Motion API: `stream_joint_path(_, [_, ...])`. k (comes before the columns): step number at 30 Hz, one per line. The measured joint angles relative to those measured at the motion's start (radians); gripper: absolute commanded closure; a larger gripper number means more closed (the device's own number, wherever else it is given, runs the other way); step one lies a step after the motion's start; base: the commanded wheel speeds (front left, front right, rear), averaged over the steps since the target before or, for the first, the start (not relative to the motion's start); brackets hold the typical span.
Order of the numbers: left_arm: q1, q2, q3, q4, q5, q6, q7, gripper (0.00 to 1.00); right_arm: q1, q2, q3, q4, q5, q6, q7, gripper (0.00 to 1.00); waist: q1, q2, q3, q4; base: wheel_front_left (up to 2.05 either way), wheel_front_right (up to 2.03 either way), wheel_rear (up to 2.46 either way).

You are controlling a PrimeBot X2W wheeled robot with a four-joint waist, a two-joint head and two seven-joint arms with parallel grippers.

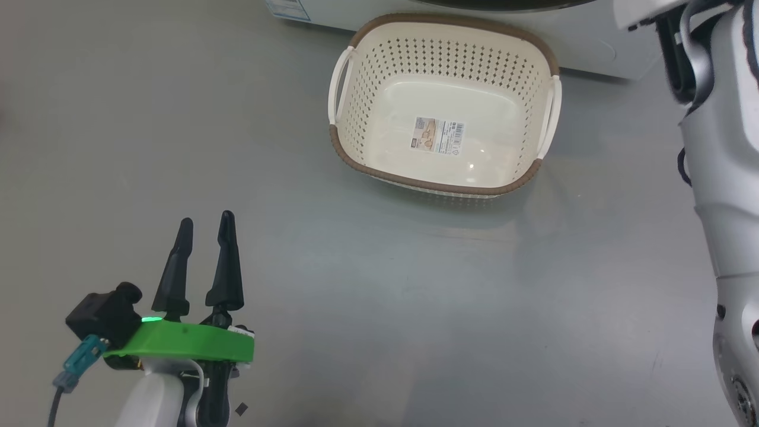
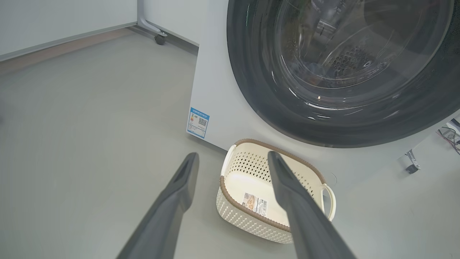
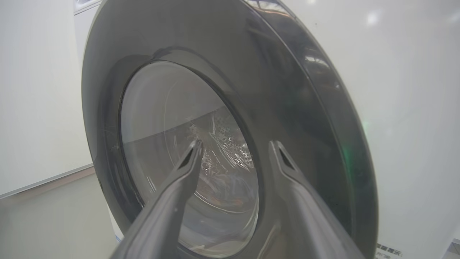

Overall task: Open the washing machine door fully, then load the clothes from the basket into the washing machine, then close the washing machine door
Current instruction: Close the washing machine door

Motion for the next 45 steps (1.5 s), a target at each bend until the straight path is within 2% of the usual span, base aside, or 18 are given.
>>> stream_joint_path(6, [0.000,-0.001,0.061,0.011,0.015,0.000,0.000,0.00,0.158,0.014,0.003,-0.076,0.011,0.007,0.000,0.00,0.0000,0.0000,-0.051,-0.038,0.00,0.00,0.00])
stream_joint_path(15, [0.022,0.003,0.160,0.049,0.118,0.000,0.000,0.00,0.399,0.054,0.001,-0.161,0.021,0.008,0.000,0.00,0.0000,0.0000,-0.151,-0.121,0.00,0.00,0.00])
stream_joint_path(21, [0.068,0.013,0.178,0.070,0.197,0.000,0.000,0.00,0.531,0.063,-0.017,-0.207,0.029,0.008,0.000,0.00,0.0000,0.0000,-0.230,-0.180,0.00,0.00,0.00])
stream_joint_path(36, [0.193,0.012,0.186,0.093,0.265,0.000,0.000,0.00,0.845,0.050,-0.114,-0.301,0.031,0.005,0.000,0.00,-0.0001,0.0000,-0.428,-0.286,0.00,0.00,0.00])
stream_joint_path(45, [0.225,0.012,0.191,0.073,0.274,0.000,0.000,0.00,0.962,0.042,-0.160,-0.338,0.021,-0.026,0.001,0.00,-0.0001,0.0000,-0.481,-0.320,0.00,0.00,0.00])
